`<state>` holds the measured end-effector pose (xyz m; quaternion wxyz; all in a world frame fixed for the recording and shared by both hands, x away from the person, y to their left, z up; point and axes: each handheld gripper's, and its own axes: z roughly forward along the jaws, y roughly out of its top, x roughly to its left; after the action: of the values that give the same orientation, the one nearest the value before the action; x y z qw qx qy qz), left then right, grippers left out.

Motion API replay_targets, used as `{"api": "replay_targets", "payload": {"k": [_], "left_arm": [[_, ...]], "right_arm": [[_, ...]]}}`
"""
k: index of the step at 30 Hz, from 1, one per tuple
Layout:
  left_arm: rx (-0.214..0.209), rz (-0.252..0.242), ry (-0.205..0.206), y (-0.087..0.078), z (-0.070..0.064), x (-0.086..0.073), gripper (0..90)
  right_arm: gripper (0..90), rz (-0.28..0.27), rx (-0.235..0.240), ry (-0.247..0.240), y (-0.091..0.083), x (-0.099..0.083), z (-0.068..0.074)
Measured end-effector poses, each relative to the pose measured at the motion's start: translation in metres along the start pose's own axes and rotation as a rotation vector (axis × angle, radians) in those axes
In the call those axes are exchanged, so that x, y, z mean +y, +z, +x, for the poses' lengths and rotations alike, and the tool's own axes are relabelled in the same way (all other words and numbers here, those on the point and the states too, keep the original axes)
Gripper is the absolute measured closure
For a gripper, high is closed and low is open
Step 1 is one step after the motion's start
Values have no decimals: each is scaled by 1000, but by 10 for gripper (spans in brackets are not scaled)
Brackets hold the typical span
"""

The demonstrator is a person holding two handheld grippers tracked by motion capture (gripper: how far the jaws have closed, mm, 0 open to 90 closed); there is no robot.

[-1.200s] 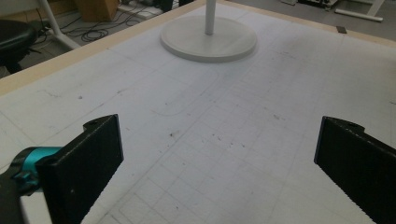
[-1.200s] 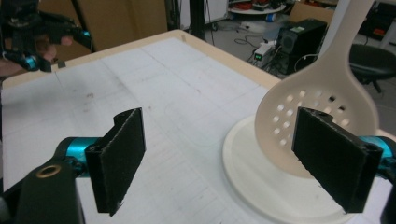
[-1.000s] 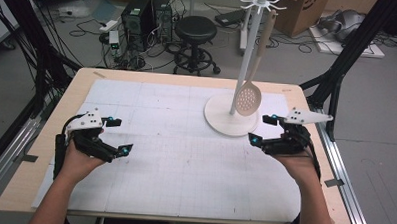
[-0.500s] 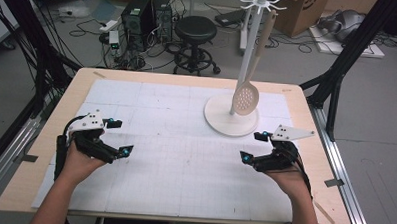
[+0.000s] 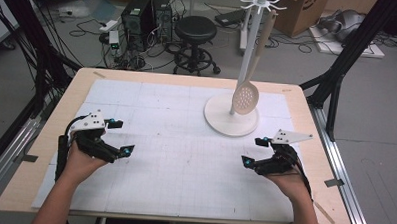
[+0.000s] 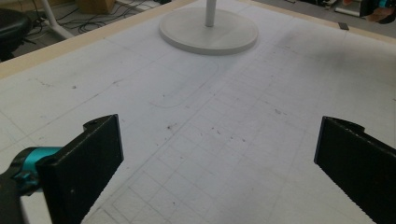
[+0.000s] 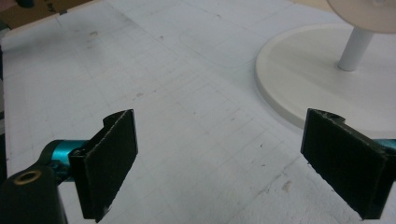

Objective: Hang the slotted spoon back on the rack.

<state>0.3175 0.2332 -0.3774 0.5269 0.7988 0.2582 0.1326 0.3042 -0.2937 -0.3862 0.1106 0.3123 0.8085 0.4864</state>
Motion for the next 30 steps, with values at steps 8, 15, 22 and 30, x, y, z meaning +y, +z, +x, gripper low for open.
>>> {"api": "replay_targets", "payload": {"k": [8,15,22,30], "left_arm": [[-2,1,4,1,-1,0,17],[-10,1,-2,3,0,0,17],[-8,6,3,2,0,0,17],[-8,7,4,1,-1,0,17]], "right_arm": [[104,-4,-4,-3,-2,0,2],[104,7,-12,-4,-2,0,2],[104,11,-13,-1,-2,-1,1],[104,27,-10,-6,4,0,0]]}}
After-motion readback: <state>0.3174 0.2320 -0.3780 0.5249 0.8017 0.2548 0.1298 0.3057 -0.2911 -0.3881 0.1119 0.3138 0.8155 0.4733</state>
